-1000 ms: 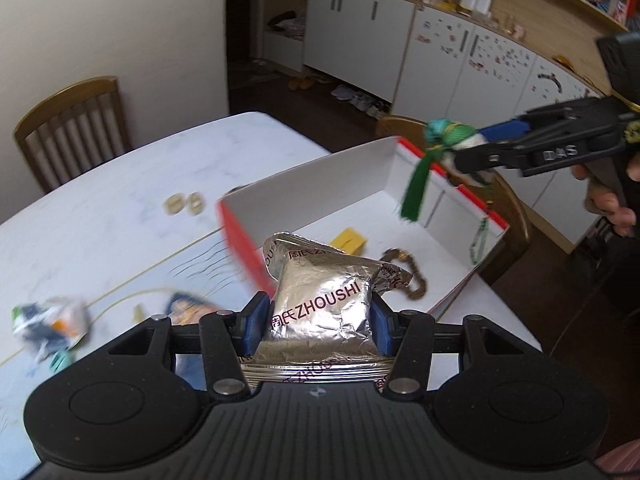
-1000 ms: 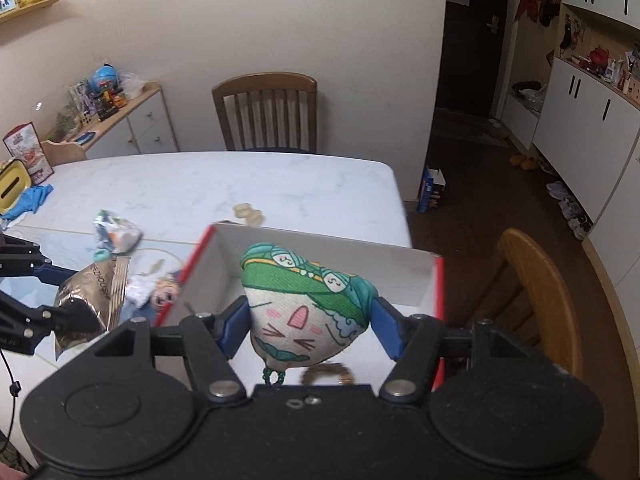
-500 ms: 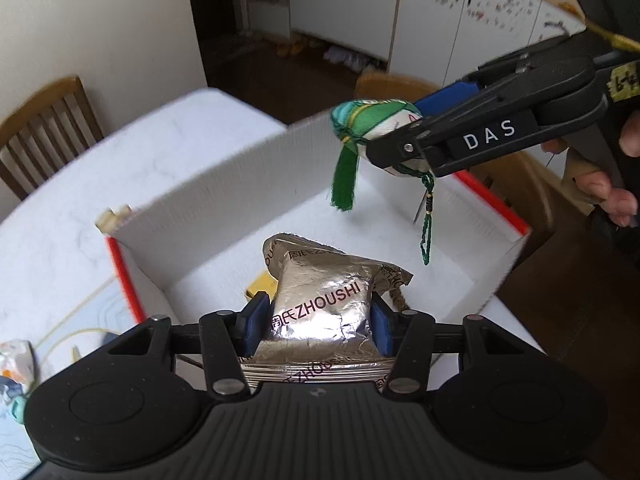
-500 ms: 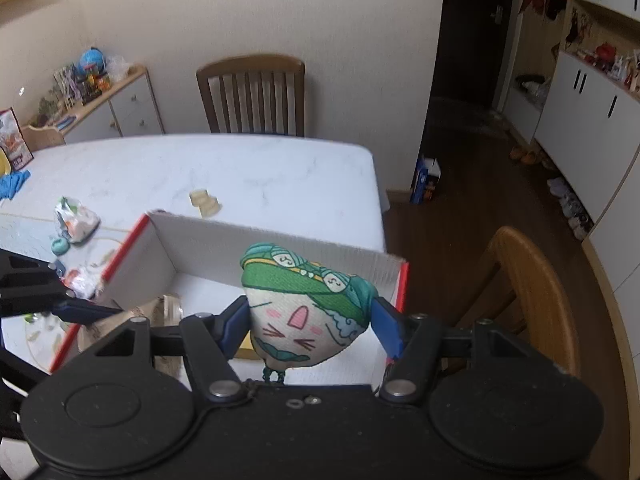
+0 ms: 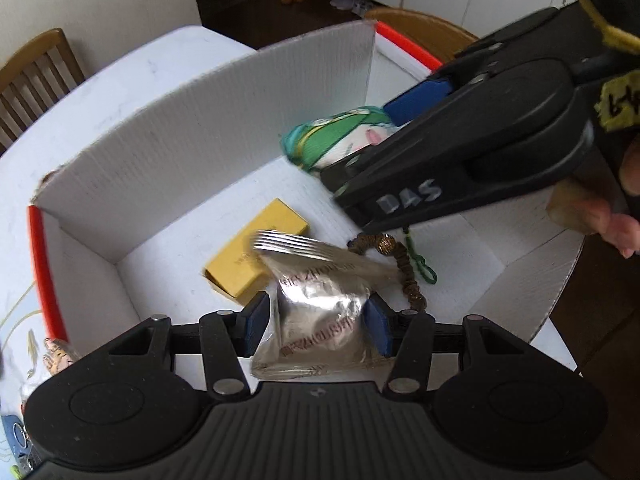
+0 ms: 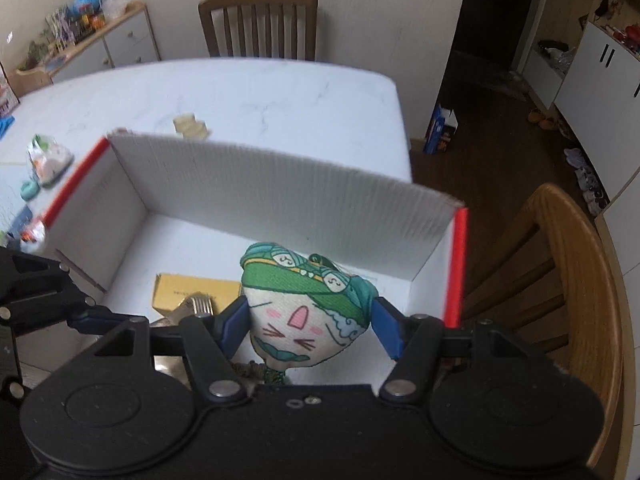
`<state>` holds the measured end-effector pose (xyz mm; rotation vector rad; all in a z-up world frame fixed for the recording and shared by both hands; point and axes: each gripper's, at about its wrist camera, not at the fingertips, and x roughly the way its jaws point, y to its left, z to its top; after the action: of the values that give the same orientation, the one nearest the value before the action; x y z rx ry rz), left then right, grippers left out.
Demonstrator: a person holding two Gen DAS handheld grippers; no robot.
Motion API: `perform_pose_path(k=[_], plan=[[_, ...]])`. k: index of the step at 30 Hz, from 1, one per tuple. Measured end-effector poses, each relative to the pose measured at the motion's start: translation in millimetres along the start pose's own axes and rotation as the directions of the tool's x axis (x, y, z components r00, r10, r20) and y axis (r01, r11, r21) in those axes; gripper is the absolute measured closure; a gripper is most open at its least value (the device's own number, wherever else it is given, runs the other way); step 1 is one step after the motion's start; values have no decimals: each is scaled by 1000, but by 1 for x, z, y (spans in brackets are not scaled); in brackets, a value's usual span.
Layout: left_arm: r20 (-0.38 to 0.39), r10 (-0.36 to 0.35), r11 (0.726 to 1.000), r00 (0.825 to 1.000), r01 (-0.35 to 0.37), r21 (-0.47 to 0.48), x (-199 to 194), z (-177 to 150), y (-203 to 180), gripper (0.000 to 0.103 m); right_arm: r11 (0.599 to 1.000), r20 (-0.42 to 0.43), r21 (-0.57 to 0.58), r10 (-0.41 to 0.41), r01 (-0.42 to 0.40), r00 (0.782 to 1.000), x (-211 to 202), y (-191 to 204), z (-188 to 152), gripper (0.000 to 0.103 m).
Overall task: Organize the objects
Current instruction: 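Carry the snack bag and plush over the shoebox and lower them inside, then open both tools to drop the bag and plush into the shoebox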
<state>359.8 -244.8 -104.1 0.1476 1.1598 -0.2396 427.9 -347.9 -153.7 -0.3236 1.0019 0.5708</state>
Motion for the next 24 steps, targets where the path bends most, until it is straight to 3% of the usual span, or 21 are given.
perform_pose_path(k=[8, 16, 24], plan=[[-10, -4, 1000, 1000, 4, -14, 8, 4, 4, 51, 995, -13, -79, -61, 60, 998, 14, 14, -2, 36], [13, -25, 999, 1000, 25, -33, 4, -3, 10, 49, 997, -8, -68, -29, 28, 1000, 7, 12, -3, 31], [87, -53, 995, 995, 60, -81, -23, -13, 24, 45, 1000, 35, -21, 7, -6, 999, -19, -3, 3, 30]])
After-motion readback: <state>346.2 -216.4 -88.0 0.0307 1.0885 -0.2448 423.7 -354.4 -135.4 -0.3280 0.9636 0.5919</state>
